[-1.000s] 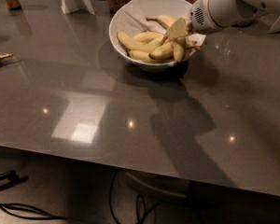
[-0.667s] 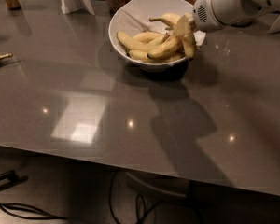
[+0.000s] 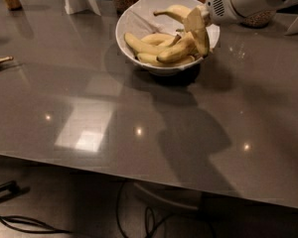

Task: Pick banana from white bowl

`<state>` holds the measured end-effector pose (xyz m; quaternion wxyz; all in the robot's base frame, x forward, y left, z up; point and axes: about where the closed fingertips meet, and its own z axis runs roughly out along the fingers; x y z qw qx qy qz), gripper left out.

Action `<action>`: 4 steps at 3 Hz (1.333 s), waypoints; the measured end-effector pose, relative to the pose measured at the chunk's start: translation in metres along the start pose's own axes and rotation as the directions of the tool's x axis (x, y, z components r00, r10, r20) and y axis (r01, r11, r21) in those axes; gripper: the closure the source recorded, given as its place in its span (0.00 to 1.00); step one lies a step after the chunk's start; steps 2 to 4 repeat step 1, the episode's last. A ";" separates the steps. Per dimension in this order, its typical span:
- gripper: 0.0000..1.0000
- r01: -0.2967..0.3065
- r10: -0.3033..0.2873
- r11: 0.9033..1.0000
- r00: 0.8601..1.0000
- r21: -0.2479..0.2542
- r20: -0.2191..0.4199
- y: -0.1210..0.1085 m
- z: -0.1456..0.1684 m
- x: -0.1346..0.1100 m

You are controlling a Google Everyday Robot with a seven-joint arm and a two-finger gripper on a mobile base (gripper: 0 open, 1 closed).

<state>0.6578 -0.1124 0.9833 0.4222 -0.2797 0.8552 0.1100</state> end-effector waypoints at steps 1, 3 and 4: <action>1.00 0.056 -0.055 0.997 0.998 -0.062 0.015 0.012 -0.017 0.002; 1.00 0.056 -0.055 0.997 0.998 -0.062 0.015 0.012 -0.017 0.002; 1.00 0.056 -0.055 0.997 0.998 -0.062 0.015 0.012 -0.017 0.002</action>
Offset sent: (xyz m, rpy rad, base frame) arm 0.0000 0.0000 0.0000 0.0000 0.0000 0.0000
